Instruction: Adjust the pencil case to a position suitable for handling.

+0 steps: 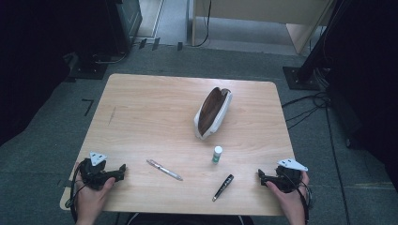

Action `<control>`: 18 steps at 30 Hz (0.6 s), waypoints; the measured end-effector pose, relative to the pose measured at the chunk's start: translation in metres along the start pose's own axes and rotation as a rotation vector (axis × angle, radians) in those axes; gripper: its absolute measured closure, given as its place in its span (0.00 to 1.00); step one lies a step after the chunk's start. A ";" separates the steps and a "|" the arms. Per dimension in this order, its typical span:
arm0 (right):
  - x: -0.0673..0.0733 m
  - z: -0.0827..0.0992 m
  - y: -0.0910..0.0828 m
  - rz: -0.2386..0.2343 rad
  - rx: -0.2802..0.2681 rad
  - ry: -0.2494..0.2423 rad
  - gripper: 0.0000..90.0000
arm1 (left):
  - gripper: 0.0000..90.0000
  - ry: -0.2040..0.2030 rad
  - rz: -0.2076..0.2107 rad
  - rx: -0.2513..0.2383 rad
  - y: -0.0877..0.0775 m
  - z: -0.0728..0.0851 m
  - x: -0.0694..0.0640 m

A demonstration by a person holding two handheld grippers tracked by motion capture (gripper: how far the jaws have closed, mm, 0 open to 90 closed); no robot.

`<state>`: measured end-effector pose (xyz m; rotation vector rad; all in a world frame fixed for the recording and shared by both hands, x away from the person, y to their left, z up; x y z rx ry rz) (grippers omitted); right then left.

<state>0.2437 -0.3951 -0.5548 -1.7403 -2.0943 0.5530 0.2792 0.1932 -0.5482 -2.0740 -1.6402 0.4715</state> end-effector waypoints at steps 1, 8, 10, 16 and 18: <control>0.000 0.000 0.000 0.000 0.000 0.000 0.00 | 0.00 0.000 0.000 0.000 0.000 0.000 0.000; 0.010 -0.005 -0.007 0.038 -0.047 -0.026 0.14 | 0.00 0.000 0.000 0.000 0.000 0.000 0.000; 0.011 -0.007 -0.008 0.033 -0.048 -0.023 0.14 | 0.00 0.000 0.000 0.000 0.000 0.000 0.000; 0.020 -0.018 -0.011 0.009 -0.064 0.008 0.15 | 0.00 0.000 0.000 0.000 0.000 0.000 0.000; 0.024 -0.025 -0.013 -0.002 -0.077 0.018 0.15 | 0.00 0.000 0.000 0.000 0.000 0.000 0.000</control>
Point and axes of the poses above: each handheld gripper's, and its own axes: y roughly forward along the jaws, z roughly out of its underside, x roughly to its left, the point moved 4 cm from there along y, roughly forward along the jaws, and after that the axes turned 14 degrees about -x, right-handed, at the moved point
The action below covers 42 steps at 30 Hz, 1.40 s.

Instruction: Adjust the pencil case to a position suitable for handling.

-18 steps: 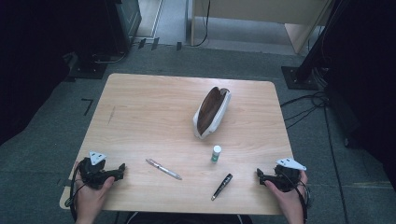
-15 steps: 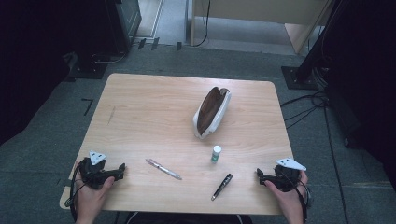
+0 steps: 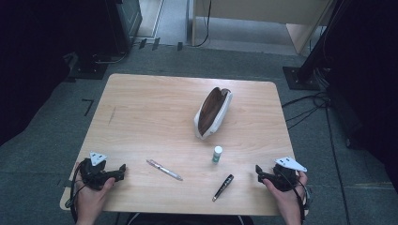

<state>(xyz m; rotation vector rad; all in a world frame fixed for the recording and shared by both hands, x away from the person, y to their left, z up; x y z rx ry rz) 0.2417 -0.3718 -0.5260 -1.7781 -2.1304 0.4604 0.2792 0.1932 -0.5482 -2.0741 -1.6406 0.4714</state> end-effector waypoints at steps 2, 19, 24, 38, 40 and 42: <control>0.006 -0.012 -0.002 -0.010 -0.022 -0.003 0.15 | 0.00 0.000 0.000 0.000 0.000 0.000 0.000; 0.045 -0.065 0.009 -0.072 -0.072 0.022 0.29 | 0.00 0.000 0.000 0.000 0.000 0.000 0.000; 0.062 -0.091 0.014 -0.088 -0.097 -0.006 0.30 | 0.00 0.000 0.000 0.000 0.000 0.000 0.000; 0.084 -0.120 0.034 -0.198 -0.119 -0.019 0.44 | 0.00 0.001 0.001 0.001 0.000 0.000 0.000; 0.087 -0.123 0.038 -0.213 -0.125 -0.025 0.46 | 0.00 0.000 0.000 0.000 0.000 0.000 0.000; 0.091 -0.127 0.042 -0.222 -0.124 -0.017 0.47 | 0.00 0.000 0.002 0.000 0.000 0.000 0.000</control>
Point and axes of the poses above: each handheld gripper's, and its own axes: y roughly forward along the jaws, z roughly out of its underside, x roughly to its left, the point moved 4 cm from there along y, roughly forward along the jaws, and after that the axes turned 14 degrees about -x, right-handed, at the moved point
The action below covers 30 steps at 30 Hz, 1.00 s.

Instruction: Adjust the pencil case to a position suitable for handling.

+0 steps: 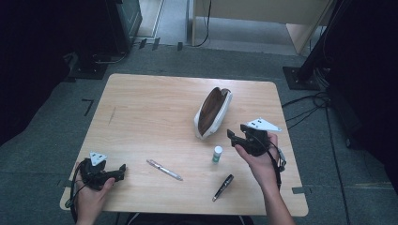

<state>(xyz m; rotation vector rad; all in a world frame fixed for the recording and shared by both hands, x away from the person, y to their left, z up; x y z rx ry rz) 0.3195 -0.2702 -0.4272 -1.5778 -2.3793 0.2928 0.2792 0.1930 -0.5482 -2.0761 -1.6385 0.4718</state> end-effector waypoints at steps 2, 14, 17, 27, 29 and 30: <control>0.002 -0.003 0.006 -0.008 -0.001 -0.001 0.50 | 0.00 0.001 0.001 0.000 0.000 0.000 0.000; 0.010 -0.015 0.041 -0.022 0.036 0.012 0.56 | 0.00 0.003 0.008 -0.001 0.000 0.000 -0.001; 0.005 -0.017 0.056 0.021 0.048 0.019 0.47 | 0.00 0.004 0.009 -0.001 0.000 0.000 -0.001; -0.003 -0.015 0.090 0.062 0.128 0.064 0.32 | 0.00 0.008 0.012 -0.001 0.000 0.000 -0.001; -0.004 -0.014 0.096 0.064 0.153 0.069 0.30 | 0.00 0.008 0.012 -0.001 0.000 0.000 -0.001; -0.004 -0.014 0.099 0.066 0.165 0.066 0.29 | 0.00 0.008 0.012 -0.001 0.000 0.000 -0.001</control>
Point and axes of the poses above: each handheld gripper's, and its own axes: y roughly forward along the jaws, z roughly out of its underside, x roughly to its left, the point moved 4 cm from there along y, roughly forward along the jaws, and after that the axes turned 14 degrees about -x, right-handed, at the moved point
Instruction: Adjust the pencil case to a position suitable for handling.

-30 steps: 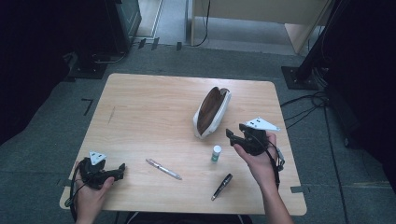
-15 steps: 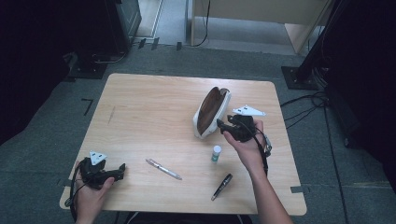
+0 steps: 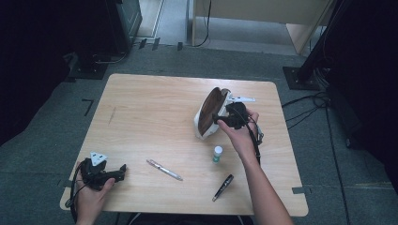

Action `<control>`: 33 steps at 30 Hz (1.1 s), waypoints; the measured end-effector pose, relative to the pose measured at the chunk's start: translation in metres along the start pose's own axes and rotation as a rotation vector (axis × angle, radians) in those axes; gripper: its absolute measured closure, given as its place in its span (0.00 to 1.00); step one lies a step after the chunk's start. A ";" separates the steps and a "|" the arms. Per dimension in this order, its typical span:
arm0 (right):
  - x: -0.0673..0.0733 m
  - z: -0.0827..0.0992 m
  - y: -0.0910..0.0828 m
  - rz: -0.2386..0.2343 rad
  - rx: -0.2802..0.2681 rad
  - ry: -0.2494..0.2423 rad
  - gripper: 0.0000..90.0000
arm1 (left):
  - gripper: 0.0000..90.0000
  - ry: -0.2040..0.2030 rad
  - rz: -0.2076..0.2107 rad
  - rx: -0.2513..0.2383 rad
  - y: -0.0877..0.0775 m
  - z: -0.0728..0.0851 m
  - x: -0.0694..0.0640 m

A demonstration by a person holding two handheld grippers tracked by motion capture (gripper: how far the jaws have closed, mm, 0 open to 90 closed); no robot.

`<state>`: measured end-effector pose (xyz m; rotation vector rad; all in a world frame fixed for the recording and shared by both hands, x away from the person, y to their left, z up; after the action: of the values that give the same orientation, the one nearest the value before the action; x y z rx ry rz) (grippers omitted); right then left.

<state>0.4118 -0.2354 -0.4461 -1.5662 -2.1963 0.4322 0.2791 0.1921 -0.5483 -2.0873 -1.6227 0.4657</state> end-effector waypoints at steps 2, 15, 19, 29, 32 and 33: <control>0.000 0.000 0.005 0.015 0.017 0.009 0.26 | 0.00 0.001 0.000 0.000 0.000 0.000 0.000; -0.004 0.008 0.028 0.028 0.088 0.093 0.24 | 0.00 0.003 0.003 0.000 0.000 0.000 0.000; -0.004 0.009 0.031 0.027 0.100 0.113 0.33 | 0.00 0.003 0.004 0.000 0.000 0.000 0.000; -0.007 0.012 0.036 0.052 0.116 0.158 0.55 | 0.00 0.003 0.004 -0.001 0.000 0.000 0.000; -0.010 0.009 0.035 0.078 0.082 0.174 0.77 | 0.00 0.003 0.004 -0.001 0.000 0.000 0.000; -0.010 0.009 0.035 0.074 0.072 0.174 0.81 | 0.00 0.004 0.004 0.000 0.000 0.000 0.000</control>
<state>0.4392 -0.2342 -0.4716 -1.5875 -1.9769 0.3781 0.2790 0.1918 -0.5484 -2.0907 -1.6170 0.4624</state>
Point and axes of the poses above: each handheld gripper's, and its own axes: y roughly forward along the jaws, z roughly out of its underside, x roughly to its left, the point moved 4 cm from there along y, roughly forward along the jaws, and after that the axes turned 14 degrees about -x, right-handed, at the moved point
